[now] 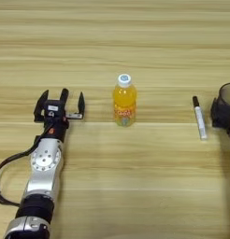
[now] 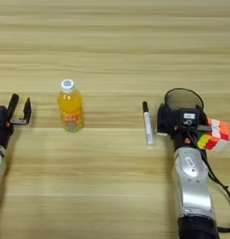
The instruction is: Move the objects on the table
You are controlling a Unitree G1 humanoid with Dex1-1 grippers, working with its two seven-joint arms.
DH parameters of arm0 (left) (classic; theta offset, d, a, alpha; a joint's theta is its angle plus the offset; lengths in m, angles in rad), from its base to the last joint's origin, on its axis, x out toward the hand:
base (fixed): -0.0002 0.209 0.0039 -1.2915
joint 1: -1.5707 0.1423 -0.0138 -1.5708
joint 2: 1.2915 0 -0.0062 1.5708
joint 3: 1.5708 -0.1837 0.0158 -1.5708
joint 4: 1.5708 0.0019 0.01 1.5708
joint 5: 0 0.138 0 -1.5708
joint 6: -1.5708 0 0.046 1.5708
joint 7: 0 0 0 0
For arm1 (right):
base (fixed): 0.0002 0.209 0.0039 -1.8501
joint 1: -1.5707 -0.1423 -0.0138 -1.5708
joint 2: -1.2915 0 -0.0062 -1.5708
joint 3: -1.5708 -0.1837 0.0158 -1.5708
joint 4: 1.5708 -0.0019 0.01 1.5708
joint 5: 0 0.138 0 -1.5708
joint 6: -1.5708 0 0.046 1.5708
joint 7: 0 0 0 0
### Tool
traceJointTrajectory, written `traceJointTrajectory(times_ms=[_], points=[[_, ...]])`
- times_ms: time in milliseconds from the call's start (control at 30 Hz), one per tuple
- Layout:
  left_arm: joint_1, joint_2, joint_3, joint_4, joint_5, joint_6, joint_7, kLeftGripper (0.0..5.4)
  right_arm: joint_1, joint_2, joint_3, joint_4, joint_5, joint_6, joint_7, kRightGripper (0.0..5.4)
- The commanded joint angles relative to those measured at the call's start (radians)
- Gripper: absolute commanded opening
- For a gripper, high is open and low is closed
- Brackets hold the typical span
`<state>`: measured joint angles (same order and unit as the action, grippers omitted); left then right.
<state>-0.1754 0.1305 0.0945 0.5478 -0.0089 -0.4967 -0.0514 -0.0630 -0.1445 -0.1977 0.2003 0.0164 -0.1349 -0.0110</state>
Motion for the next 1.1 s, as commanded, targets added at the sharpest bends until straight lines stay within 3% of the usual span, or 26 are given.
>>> traceJointTrajectory(times_ms=[33, 233, 333, 533, 900, 1100], points=[[0.005, 0.002, 0.0, -0.013, 0.001, -0.001, -0.002, 5.4, -0.031, 0.002, 0.007, 0.056, 0.017, -0.034, 0.019, 4.86], [0.007, 0.002, 0.001, -0.017, 0.001, 0.0, -0.002, 5.4, -0.041, 0.001, 0.02, 0.105, 0.009, -0.059, 0.024, 4.86], [0.008, 0.002, 0.001, -0.019, 0.001, 0.001, -0.002, 5.4, -0.038, -0.002, 0.025, 0.101, 0.005, -0.067, 0.027, 5.38], [0.008, 0.003, 0.001, -0.018, 0.0, 0.001, -0.003, 5.4, -0.027, -0.004, 0.03, 0.079, 0.008, -0.065, 0.026, 5.38], [0.006, -0.005, -0.004, -0.014, 0.005, -0.002, 0.003, 5.4, 0.06, 0.004, 0.014, 0.031, 0.029, -0.045, 0.014, 5.38], [-0.001, -0.007, -0.004, -0.004, 0.009, -0.003, 0.006, 5.4, 0.134, 0.021, 0.017, -0.057, 0.039, -0.005, 0.013, 5.38]])
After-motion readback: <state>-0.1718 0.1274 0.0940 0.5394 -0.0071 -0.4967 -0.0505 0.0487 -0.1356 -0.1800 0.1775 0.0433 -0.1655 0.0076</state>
